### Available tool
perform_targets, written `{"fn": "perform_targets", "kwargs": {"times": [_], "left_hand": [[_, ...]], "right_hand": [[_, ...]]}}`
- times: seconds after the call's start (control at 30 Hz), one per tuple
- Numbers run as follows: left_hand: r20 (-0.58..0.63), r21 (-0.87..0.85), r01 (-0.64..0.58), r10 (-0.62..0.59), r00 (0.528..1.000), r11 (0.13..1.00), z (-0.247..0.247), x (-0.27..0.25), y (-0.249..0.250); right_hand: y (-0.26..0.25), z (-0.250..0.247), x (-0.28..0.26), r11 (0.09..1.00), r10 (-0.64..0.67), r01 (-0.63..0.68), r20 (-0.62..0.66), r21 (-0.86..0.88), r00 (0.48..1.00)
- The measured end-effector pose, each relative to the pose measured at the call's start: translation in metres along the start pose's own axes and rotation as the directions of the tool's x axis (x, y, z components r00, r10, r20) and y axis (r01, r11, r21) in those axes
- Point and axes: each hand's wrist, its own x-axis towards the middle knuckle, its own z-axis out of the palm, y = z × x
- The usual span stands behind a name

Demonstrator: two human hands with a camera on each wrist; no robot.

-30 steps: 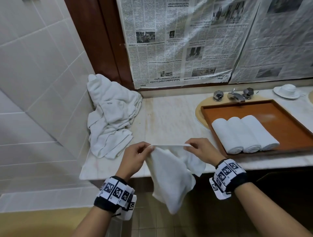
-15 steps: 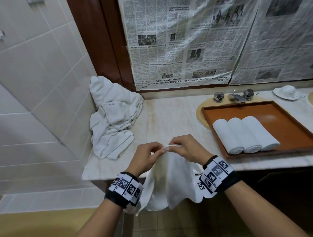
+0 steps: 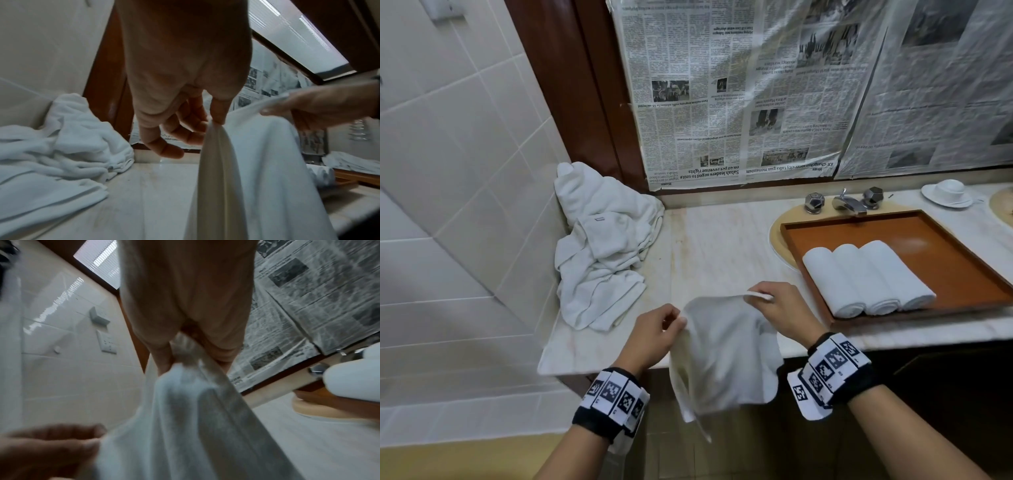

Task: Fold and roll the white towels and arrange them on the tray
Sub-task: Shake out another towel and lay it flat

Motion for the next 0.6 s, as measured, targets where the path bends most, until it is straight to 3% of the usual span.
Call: {"fn": "perform_targets", "kwargs": {"times": [0.07,0.17,0.33,0.5,0.6], "left_hand": [[0.009,-0.049,-0.071,0.072,0.997,0.996,0.008,-0.001,0.014],[-0.080,-0.114,-0.174,0.165,0.983,0.978,0.011,0.002,0.041],[-0.102,-0.131,-0.325,0.313,0.944,0.937,0.005,0.004,0.068],[-0.149,-0.188,-0.302,0.276,0.949,0.935,0.008,0.009,0.062],[-0.113,-0.205,-0.243,0.224,0.968,0.948,0.007,0.009,0.060]], "right_hand": [[-0.017,0.004,0.004,0.998,-0.062,0.062,0.032,-0.019,0.998],[-0.040,0.010,0.011,0.988,-0.120,0.132,0.134,-0.086,0.984],[-0.049,0.014,0.018,0.999,-0.043,0.049,0.214,-0.021,0.976],[-0.046,0.014,0.015,0.997,-0.074,0.079,0.241,-0.011,0.968],[-0.044,0.016,0.011,0.997,-0.063,0.072,0.254,-0.027,0.965]]}}
